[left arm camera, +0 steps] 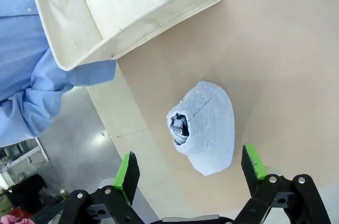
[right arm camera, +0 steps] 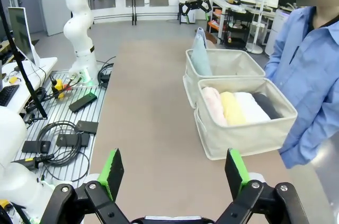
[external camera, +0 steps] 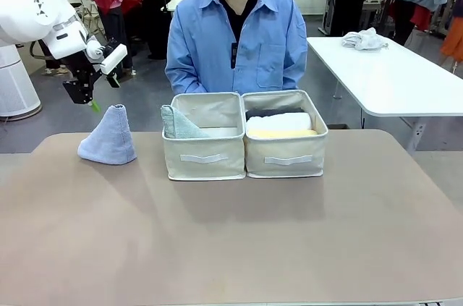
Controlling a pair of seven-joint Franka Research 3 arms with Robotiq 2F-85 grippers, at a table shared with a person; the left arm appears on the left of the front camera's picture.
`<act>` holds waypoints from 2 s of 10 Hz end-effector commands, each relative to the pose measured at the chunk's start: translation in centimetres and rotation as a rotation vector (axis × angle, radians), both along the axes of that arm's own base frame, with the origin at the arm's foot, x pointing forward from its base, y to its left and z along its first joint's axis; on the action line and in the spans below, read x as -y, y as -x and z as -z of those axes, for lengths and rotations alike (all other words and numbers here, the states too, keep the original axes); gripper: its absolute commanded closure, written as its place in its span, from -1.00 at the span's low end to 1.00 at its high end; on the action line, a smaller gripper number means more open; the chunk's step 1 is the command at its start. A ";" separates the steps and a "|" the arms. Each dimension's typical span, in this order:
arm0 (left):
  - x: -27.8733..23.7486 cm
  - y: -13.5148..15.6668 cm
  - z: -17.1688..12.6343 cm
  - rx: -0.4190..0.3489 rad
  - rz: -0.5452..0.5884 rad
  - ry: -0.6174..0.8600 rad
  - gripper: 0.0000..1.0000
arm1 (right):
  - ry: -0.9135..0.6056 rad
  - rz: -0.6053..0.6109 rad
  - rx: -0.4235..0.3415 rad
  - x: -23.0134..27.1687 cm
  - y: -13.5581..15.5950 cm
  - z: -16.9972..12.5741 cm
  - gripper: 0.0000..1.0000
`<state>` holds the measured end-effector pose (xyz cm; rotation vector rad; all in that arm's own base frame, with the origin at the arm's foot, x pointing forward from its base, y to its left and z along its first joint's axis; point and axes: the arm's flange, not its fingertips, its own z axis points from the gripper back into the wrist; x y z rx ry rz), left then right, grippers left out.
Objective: Sort the towels based on their folding style.
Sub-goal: Pick up another triangle-folded towel from the table and place it in the left Fabric basket.
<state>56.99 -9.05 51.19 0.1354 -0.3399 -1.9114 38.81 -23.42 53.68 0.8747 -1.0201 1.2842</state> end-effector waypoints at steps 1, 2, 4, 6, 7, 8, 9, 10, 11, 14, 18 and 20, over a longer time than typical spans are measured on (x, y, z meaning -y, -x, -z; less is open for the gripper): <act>-0.2 -0.1 -0.4 -0.001 -0.001 0.000 -1.00 | -0.008 -0.011 0.008 -0.1 0.4 0.1 -1.00; -0.2 -0.1 -0.4 -0.001 -0.001 0.000 -1.00 | -0.008 -0.011 0.008 -0.1 0.4 0.1 -1.00; 0.0 0.0 -0.3 0.003 0.000 0.001 -1.00 | -0.008 -0.011 0.008 -0.1 0.4 0.1 -1.00; 1.9 -1.7 1.7 -0.063 0.043 -0.114 -1.00 | -0.008 -0.011 0.008 -0.1 0.4 0.1 -1.00; 2.5 -2.3 2.5 -0.096 0.052 -0.136 -1.00 | -0.008 -0.011 0.008 -0.1 0.4 0.1 -1.00; 3.2 -3.0 3.5 -0.124 0.034 -0.165 -1.00 | -0.008 -0.011 0.008 -0.1 0.4 0.1 -1.00; 3.7 -3.6 4.4 -0.132 0.024 -0.187 -1.00 | -0.008 -0.011 0.008 -0.1 0.4 0.1 -1.00; 3.9 -4.1 5.0 -0.124 0.001 -0.196 -1.00 | -0.008 -0.011 0.008 -0.1 0.4 0.1 -1.00; 3.8 -4.5 5.4 -0.102 0.002 -0.201 -0.79 | -0.008 -0.011 0.008 -0.1 0.4 0.1 -1.00; 3.8 -4.5 5.6 -0.099 0.001 -0.216 0.59 | -0.008 -0.011 0.008 -0.1 0.4 0.1 -1.00; 3.7 -4.2 5.6 -0.097 0.002 -0.224 1.00 | -0.008 -0.011 0.008 -0.1 0.4 0.1 -1.00; 3.2 -4.1 5.2 -0.106 -0.016 -0.212 1.00 | -0.008 -0.011 0.008 -0.1 0.4 0.1 -1.00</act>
